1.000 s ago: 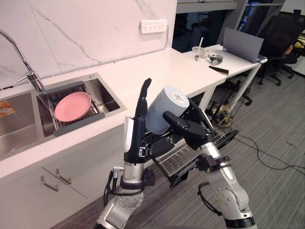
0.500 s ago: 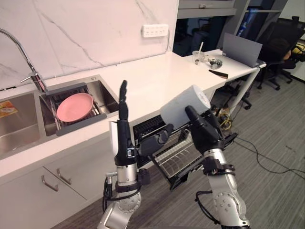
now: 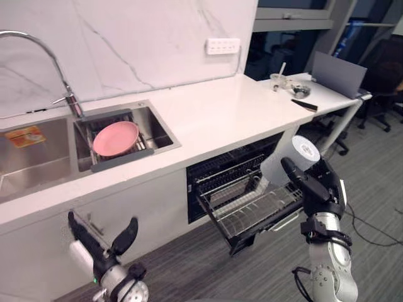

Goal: Walk over to the sink, pick up the cup, carry it to the dishwasher, place the cup inside the dishwasher, then close the dishwasher door

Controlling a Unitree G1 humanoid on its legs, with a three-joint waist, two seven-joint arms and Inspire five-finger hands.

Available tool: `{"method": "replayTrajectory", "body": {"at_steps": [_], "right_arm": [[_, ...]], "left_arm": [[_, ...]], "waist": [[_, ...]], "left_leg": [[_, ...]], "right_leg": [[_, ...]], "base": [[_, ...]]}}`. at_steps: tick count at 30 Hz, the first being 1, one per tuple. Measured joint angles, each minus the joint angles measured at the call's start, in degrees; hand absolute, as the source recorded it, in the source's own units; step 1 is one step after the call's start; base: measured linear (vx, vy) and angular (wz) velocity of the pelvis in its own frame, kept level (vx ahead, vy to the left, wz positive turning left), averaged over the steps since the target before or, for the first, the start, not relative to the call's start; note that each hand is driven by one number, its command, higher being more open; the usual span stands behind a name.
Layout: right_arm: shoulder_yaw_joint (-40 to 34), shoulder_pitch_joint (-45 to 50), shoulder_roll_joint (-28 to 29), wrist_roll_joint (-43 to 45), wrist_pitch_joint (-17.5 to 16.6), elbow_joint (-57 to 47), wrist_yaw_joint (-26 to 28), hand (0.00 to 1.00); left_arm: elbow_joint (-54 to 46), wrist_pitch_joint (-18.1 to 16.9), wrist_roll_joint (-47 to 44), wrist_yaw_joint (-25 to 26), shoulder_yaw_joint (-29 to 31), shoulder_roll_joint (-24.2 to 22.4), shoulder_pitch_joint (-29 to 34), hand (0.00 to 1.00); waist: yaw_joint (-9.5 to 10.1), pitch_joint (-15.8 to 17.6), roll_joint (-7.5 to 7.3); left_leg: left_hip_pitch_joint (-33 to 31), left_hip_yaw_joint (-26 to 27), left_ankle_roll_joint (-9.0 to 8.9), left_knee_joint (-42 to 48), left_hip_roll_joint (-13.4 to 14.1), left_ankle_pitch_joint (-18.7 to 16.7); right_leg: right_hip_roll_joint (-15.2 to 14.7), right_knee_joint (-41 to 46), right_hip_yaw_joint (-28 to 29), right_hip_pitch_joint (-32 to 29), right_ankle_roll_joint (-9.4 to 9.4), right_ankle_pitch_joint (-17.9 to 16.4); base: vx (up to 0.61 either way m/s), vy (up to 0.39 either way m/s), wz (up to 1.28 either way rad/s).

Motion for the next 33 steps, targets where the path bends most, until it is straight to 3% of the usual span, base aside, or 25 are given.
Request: {"method": "replayTrajectory", "body": {"at_steps": [6,12,22,28,33], "right_arm": [[-0.09,-6.87,-5.93,-7.57,3.25,19.27,0.64,0.00],[0.14,-13.35,-9.85,-13.19,3.98,35.14,0.54,0.00],[2.40,-33.52,-20.07,-15.11,4.21,61.95,-1.93,0.00],[2.12,-43.59,-23.58,-14.84,3.37,63.25,-3.09,0.00],[2.03,-46.52,-24.16,-14.87,3.27,58.96,-4.33,0.00]], "left_arm": [[12.41,1.34,0.49,-5.72,0.48,1.28,-0.15,1.00],[18.22,1.51,0.53,-10.24,0.60,3.76,-0.86,1.00],[24.01,0.55,2.26,-15.69,0.28,8.27,-5.93,1.00],[24.16,-0.82,-3.06,-15.96,-2.12,8.53,-13.93,1.00],[21.27,-1.75,-5.77,-15.94,-4.49,8.63,-16.80,1.00]], "waist": [[1.67,-0.15,-0.01],[3.17,1.39,0.90],[7.16,10.33,3.68],[10.87,17.45,4.29],[11.58,20.67,4.28]], "left_leg": [[-1.92,-4.37,-0.21,0.00,-0.34,1.11],[-3.67,-7.81,0.17,0.03,-1.18,1.98],[-8.46,-14.55,0.92,0.32,-2.95,4.71],[-14.77,-16.65,0.87,0.59,-2.07,6.84],[-16.77,-17.42,0.64,1.56,-2.75,6.35]], "right_leg": [[0.13,-0.63,-4.30,0.88,0.12,-0.37],[-0.03,-0.95,-7.51,1.29,0.40,-0.37],[-0.23,-1.05,-14.57,0.74,0.68,-0.32],[-0.57,2.81,-16.60,-5.51,-0.13,-0.87],[-2.81,8.60,-17.49,-8.45,-0.27,-3.01]], "base": [[-0.02,-0.013,0.35],[0.01,0.005,0.32],[0.00,0.013,0.35],[-0.04,0.000,0.22],[-0.03,0.028,0.12]]}}
